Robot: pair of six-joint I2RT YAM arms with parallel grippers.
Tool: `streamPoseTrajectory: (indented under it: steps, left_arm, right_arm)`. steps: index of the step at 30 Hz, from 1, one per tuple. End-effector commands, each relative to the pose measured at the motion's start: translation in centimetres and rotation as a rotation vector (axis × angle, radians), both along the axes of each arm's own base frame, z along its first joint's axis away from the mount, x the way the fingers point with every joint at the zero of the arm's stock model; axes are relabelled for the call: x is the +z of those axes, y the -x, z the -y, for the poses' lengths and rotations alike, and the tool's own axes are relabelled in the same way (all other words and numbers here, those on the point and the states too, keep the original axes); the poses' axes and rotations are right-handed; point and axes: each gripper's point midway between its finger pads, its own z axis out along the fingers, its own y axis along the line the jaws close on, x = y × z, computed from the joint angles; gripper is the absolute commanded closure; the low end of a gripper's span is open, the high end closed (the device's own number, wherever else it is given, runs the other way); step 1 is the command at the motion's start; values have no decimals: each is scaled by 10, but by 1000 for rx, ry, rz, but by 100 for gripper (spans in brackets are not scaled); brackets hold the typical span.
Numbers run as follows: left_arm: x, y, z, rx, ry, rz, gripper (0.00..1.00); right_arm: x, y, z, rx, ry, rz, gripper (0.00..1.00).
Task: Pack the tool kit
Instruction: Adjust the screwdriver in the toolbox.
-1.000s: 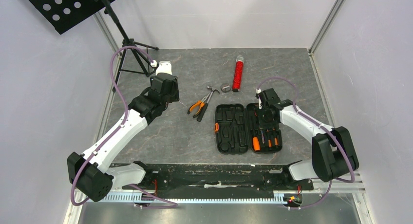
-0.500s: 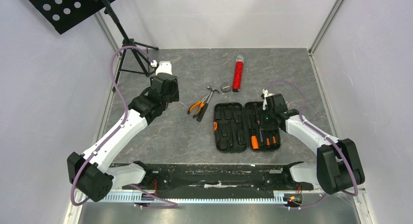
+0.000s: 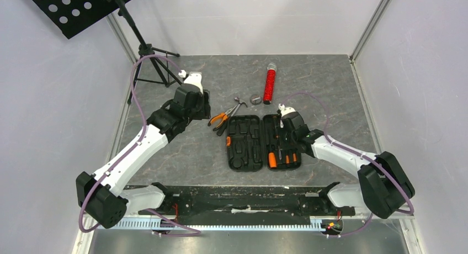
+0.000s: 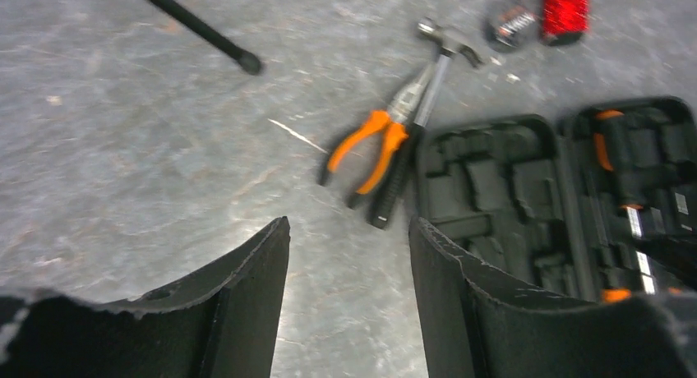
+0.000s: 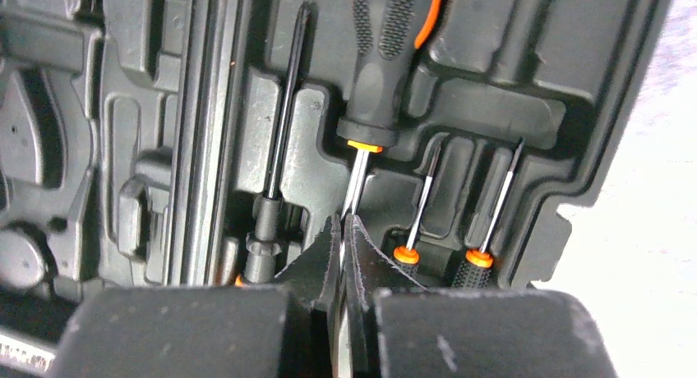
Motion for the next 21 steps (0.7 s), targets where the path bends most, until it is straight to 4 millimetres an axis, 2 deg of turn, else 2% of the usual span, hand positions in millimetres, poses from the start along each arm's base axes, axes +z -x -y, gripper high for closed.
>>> streamPoseTrajectory:
  steps: [1, 4, 8, 9, 11, 17, 21]
  left_arm:
    - [4, 20, 56, -144, 146, -40, 39]
    - [-1, 35, 100, -235, 190, -73, 39]
    - [-13, 51, 156, -327, 256, -140, 40]
    - [-17, 55, 169, -348, 282, -165, 40]
    - [-22, 62, 188, -378, 310, -186, 42]
    - [-33, 90, 225, -489, 276, -131, 45]
    - [-44, 116, 254, -659, 189, -46, 48]
  right_arm:
    - [-35, 96, 6, 82, 93, -374, 100]
    - [-13, 73, -2, 71, 76, -279, 98]
    - [23, 42, -12, 84, 62, -148, 85]
    - [31, 35, -14, 85, 56, -122, 79]
    - [44, 22, -10, 68, 49, -75, 73]
    - [72, -10, 4, 53, -69, 15, 72]
    - [75, -29, 7, 54, -151, 45, 73]
